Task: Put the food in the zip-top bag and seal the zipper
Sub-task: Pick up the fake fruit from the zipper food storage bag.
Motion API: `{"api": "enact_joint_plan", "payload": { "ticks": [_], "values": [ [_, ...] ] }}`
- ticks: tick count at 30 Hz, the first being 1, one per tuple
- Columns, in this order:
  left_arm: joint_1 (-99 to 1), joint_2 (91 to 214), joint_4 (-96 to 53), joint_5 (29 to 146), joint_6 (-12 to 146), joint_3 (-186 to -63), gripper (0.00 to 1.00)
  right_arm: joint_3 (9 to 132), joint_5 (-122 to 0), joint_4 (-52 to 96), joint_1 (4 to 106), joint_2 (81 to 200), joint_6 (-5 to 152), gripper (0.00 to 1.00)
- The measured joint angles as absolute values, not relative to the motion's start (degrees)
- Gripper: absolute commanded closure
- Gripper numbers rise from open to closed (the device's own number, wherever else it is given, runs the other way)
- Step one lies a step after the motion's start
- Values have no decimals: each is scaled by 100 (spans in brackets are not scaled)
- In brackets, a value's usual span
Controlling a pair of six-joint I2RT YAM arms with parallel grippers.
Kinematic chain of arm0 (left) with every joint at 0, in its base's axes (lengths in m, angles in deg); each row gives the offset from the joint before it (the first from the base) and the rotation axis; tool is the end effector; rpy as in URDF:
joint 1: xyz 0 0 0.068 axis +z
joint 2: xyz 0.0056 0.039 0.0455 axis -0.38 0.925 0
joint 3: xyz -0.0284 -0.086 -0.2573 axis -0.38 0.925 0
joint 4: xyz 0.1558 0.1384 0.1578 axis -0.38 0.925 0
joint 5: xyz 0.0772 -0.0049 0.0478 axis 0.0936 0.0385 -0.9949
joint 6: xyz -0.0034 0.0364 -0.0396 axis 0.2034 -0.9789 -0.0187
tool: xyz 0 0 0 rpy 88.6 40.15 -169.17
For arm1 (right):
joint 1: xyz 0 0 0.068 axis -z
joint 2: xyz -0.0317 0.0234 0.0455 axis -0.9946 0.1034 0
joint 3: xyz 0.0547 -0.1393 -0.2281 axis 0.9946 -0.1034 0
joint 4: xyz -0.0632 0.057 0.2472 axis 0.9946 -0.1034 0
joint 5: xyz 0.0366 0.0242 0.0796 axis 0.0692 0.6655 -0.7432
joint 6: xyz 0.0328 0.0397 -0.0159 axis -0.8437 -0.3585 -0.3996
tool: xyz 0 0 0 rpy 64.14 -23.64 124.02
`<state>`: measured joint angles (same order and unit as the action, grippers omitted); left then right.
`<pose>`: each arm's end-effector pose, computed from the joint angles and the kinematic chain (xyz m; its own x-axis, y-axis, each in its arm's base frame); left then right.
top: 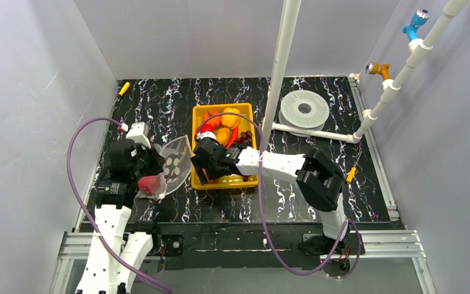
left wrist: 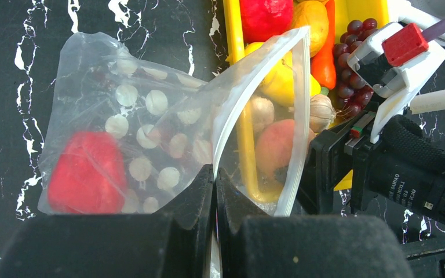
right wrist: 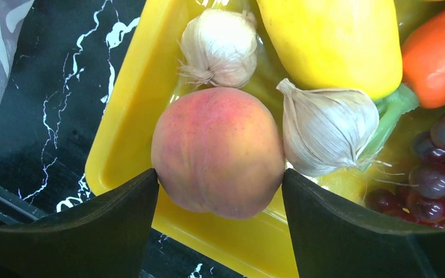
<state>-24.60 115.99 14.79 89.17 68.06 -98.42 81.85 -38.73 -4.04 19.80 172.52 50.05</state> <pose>0.1470 -0.0118 0.3216 -0.4775 -0.1947 -0.8568 0.0902 0.9591 -0.2682 0.1967 0.3873 0.2177 -0.7024 -0.3410 -0.6248 -0.5241 0.8417 0.1298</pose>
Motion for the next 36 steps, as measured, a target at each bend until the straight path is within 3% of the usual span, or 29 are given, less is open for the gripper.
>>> {"api": "enact_joint_plan", "payload": {
  "ticks": [6,13,22,36],
  "values": [
    [-2460,11600,1481,8917,6808,-9842,100,8350,-3764,-408,1975,17386,5032,16],
    [-2460,11601,1520,8917,6813,-9842,100,8354,-3692,-408,1975,17394,5074,31],
    [-2460,11609,1520,8917,6813,-9842,100,8227,-3554,-427,1975,17213,5200,59],
    [-2460,11632,1522,8917,6815,-9842,100,7952,-3090,-471,1976,16113,5552,88]
  ]
}}
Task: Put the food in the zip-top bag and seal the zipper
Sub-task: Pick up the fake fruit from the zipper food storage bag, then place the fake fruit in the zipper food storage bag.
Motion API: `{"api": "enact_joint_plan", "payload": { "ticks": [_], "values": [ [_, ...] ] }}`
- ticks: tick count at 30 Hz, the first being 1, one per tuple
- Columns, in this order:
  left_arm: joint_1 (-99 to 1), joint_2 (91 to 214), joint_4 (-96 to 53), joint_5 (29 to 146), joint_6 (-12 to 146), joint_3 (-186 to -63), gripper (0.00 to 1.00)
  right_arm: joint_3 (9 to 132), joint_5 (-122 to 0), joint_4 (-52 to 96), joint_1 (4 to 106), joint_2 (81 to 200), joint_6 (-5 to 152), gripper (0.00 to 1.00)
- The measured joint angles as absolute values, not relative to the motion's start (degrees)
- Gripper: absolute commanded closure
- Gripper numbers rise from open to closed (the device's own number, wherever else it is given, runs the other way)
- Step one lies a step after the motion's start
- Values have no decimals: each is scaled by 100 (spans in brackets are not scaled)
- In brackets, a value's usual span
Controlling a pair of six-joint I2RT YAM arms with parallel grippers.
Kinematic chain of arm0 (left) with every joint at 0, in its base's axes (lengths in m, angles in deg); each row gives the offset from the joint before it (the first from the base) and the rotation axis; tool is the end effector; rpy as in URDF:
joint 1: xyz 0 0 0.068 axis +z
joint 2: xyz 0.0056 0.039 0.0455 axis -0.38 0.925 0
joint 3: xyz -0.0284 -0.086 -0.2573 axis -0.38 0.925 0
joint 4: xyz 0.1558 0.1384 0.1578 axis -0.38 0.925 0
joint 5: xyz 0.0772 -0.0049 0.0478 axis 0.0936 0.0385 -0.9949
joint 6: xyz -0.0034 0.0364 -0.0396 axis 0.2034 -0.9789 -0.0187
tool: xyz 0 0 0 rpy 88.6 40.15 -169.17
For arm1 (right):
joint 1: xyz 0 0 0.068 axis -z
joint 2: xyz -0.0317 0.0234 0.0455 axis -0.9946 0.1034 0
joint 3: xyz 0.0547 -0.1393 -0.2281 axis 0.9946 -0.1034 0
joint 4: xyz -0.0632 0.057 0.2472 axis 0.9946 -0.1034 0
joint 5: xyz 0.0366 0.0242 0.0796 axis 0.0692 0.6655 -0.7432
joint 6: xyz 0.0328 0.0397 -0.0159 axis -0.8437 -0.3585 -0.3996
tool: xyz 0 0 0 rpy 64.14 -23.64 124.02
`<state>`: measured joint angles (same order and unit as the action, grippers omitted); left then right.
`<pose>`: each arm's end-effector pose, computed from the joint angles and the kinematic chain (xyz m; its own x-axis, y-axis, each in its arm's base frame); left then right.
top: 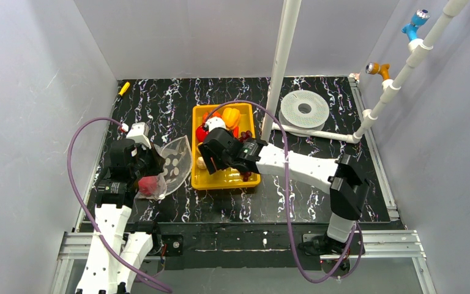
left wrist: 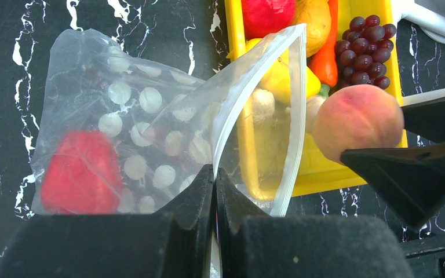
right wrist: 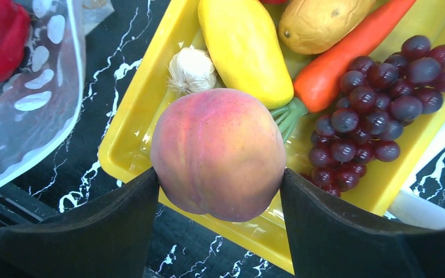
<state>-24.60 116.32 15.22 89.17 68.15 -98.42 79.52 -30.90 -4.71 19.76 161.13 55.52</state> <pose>0.1478 -0.0118 0.3201 -0.4889 -0.1957 -0.8501 0.0859 0.9590 -0.2702 0.1858 0.3548 0.2841 -0.5728 -0.3034 -0.7615 -0.5237 0.8501 0.0552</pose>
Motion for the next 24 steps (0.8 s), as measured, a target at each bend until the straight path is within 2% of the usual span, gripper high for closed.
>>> {"api": "enact_joint_plan", "payload": {
  "ticks": [6,12,18,24],
  "values": [
    [-2460,11632,1522,8917,6813,-9842,100,8018,-3119,-531,1971,15829,5684,90],
    [-2460,11632,1522,8917,6815,-9842,100,8692,-3282,-729,1867,15819,5811,88],
    [-2460,11629,1522,8917,6815,-9842,100,9571,-3698,-704,1720,16042,5896,82],
    [-2460,11533,1542,8884,6815,-9842,100,10346,-4333,-728,1691,16832,5880,76]
  ]
}}
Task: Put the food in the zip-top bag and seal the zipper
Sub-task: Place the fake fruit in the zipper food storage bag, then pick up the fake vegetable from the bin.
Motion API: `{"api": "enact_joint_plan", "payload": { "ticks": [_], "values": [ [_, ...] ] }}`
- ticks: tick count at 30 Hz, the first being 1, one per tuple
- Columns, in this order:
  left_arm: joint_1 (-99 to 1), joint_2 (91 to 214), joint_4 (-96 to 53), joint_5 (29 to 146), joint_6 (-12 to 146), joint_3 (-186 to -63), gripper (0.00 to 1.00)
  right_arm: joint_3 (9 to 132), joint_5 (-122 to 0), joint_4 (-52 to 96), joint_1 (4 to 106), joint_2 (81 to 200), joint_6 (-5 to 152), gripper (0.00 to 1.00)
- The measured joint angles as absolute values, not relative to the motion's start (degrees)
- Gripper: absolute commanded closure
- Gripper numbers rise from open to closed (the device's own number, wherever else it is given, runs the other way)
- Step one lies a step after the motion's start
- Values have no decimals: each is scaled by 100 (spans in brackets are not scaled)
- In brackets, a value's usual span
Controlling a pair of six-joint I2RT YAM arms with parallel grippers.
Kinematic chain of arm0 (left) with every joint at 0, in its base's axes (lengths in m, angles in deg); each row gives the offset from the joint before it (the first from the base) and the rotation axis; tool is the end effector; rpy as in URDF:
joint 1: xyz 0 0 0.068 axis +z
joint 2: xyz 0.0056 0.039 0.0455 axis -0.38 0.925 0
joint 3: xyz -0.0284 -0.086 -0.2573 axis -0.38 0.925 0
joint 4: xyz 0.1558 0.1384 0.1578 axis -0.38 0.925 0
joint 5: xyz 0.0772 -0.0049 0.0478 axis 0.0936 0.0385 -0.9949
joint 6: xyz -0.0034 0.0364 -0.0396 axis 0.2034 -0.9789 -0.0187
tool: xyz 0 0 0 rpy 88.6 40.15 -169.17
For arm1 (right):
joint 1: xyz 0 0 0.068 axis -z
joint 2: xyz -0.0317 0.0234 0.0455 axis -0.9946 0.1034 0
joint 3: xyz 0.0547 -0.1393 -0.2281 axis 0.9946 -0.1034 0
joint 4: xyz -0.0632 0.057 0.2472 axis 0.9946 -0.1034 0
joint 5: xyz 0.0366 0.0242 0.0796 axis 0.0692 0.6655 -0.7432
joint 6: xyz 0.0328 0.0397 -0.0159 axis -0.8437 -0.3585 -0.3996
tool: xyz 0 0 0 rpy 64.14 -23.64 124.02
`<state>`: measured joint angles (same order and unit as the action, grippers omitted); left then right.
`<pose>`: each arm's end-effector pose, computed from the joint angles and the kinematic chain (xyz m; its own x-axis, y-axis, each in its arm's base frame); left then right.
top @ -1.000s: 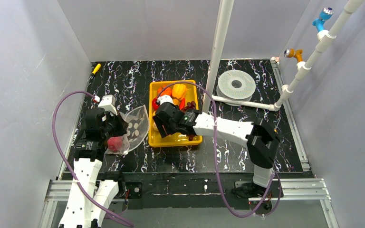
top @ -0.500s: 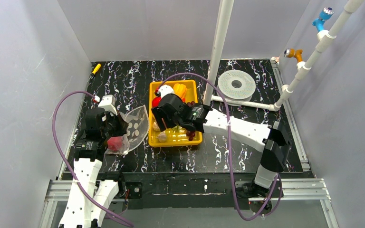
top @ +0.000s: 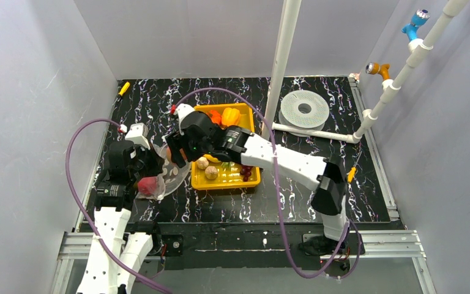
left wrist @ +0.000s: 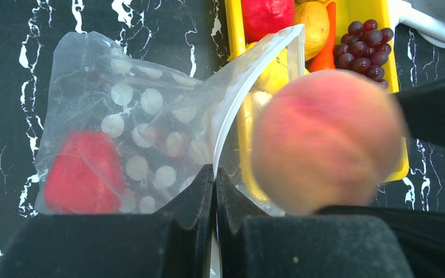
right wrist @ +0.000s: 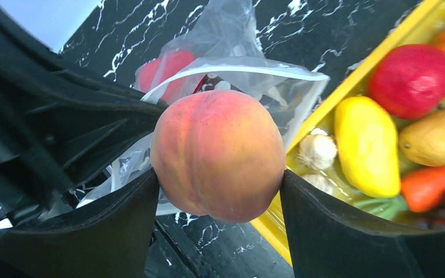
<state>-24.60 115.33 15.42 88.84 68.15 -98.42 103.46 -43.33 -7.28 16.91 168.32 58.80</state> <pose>0.1441 -0.0115 0.3219 -0.4761 -0.1964 -0.8572 0.0847 0.9600 -0.2670 0.1778 0.4061 0.3687 -0.4902 -0.2419 -0.8374 -0.7204 0.6533 0.2330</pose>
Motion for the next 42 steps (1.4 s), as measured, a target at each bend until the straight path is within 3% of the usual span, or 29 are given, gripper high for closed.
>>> {"api": "enact_joint_plan", "payload": {
  "ticks": [4,11,16,23,30,42],
  "values": [
    [-2460,11358,1561,8820,6815,-9842,100,10584,-4628,-763,1691,17327,5809,61],
    [-2460,11291,1564,8764,6815,-9842,100,10934,-4843,-959,1691,17749,5760,14],
    [-2460,11289,1564,8764,6815,-9842,100,11043,-4858,-1029,1691,17757,5747,3],
    [-2460,11289,1568,8762,6815,-9842,100,11074,-4775,-1054,1691,17757,5781,2],
    [-2460,11289,1568,8742,6817,-9842,100,10850,-4596,-1068,1691,17569,5844,8],
    [-2460,11445,1568,8736,6818,-9842,100,8771,-3861,-877,1693,15765,6042,12]
  ]
}}
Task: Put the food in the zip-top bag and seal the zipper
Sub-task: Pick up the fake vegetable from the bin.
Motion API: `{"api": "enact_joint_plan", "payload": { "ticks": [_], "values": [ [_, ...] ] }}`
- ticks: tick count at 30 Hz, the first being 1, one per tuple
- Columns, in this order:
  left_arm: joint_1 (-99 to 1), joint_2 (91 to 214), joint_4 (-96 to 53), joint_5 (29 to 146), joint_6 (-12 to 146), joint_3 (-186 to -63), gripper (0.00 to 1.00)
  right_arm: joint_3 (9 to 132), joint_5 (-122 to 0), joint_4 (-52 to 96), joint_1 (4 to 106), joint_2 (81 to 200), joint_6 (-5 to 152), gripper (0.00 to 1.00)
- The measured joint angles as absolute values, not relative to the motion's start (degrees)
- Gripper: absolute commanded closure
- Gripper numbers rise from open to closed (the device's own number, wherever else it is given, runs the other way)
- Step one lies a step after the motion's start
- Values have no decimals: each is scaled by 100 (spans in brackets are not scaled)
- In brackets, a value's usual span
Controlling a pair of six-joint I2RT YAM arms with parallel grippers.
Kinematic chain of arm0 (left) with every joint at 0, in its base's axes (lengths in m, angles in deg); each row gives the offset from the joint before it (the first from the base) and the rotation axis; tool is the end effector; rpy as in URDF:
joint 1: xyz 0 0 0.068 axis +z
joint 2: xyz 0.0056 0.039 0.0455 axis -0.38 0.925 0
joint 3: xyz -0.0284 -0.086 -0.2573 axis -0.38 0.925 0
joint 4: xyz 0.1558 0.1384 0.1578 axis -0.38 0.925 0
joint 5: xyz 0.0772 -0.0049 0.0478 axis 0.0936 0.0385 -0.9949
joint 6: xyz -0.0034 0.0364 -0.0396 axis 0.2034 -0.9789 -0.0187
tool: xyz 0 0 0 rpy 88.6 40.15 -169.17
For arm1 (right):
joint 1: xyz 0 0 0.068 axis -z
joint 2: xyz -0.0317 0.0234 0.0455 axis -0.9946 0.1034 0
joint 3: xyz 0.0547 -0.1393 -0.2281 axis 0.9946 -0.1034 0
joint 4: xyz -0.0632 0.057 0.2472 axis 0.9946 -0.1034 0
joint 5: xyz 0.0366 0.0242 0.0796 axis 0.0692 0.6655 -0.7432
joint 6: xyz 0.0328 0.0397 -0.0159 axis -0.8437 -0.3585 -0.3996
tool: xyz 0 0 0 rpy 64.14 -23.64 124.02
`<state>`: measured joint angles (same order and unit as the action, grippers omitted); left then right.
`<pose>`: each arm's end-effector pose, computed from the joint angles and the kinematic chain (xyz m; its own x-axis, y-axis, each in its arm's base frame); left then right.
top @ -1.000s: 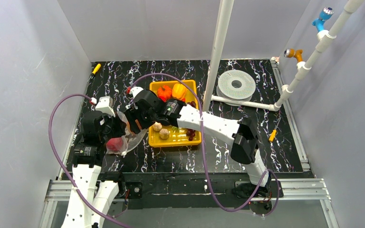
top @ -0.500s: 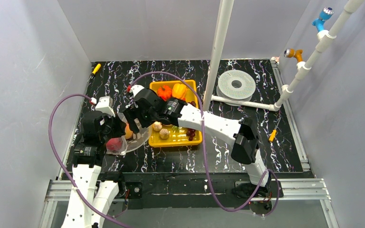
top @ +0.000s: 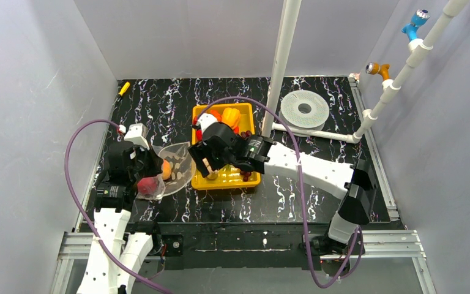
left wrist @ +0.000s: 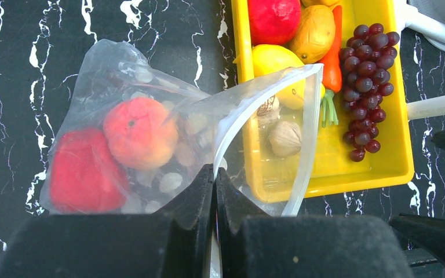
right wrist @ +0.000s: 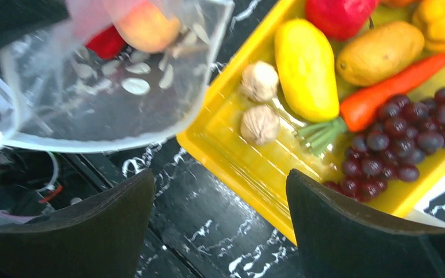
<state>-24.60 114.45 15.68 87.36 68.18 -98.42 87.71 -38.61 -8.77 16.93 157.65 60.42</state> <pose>0.1408 -0.0104 0.3233 -0.4619 -0.1984 -0.8645 0.0651 0.9645 -0.2561 0.1608 0.3581 0.3479 -0.4922 -0.3288 -0.8060 -0.6863 0.7161 0.1270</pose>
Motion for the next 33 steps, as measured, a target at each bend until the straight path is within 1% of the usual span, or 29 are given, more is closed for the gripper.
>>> {"api": "enact_joint_plan", "payload": {
  "ticks": [2,6,13,22,33],
  "values": [
    [-2460,11444,1567,8736,6818,-9842,100,8451,-3796,-831,1706,15650,6030,14],
    [-2460,11450,1568,8733,6818,-9842,100,8039,-3725,-759,1760,15731,5948,24],
    [-2460,11456,1568,8733,6818,-9842,100,7791,-3579,-491,1820,16165,5915,32],
    [-2460,11492,1568,8733,6818,-9842,100,7848,-3521,-236,1835,16975,6018,38],
    [-2460,11525,1568,8730,6818,-9842,100,8216,-3453,48,1836,17401,6241,38]
  ]
}}
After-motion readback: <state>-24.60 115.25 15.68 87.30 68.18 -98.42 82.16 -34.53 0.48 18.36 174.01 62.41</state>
